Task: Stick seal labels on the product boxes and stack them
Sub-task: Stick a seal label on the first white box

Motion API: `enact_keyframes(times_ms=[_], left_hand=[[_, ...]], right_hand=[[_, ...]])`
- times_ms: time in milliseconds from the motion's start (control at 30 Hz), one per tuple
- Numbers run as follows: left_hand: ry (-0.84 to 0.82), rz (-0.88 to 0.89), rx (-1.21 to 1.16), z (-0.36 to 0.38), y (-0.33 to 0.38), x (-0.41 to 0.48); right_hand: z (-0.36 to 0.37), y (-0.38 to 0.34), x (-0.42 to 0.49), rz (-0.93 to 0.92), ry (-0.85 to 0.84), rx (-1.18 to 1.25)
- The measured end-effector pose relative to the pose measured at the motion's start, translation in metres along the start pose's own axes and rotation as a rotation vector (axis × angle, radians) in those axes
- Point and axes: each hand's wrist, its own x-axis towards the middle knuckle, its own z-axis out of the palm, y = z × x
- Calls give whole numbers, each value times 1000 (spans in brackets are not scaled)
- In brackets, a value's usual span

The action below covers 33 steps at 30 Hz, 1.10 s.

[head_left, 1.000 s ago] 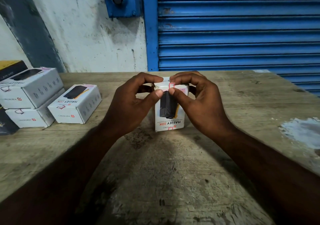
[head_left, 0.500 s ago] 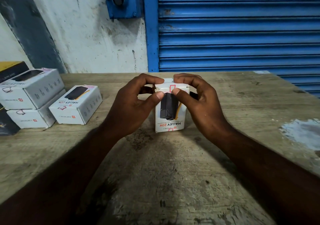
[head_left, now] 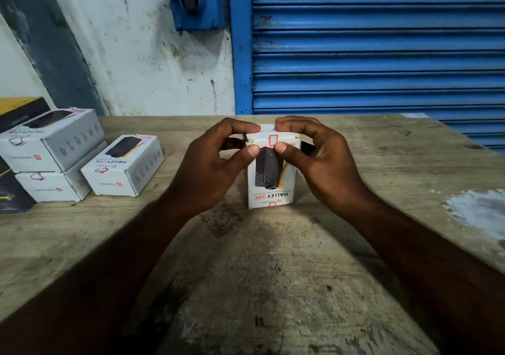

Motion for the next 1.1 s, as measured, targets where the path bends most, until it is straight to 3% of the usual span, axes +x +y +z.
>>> enact_keyframes(times_ms=[267, 433, 633, 900, 1100], left_hand=[[0, -22, 2, 1, 1, 0], [9, -39, 1, 0, 2, 0], [36, -56, -30, 8, 1, -2], [224, -133, -30, 23, 8, -7], [234, -116, -15, 24, 10, -6]], right_hand=[[2, -1, 0, -41, 35, -81], [-2, -2, 1, -26, -19, -23], [3, 0, 0, 64, 28, 85], [5, -1, -5, 68, -83, 121], [4, 1, -3, 80, -69, 128]])
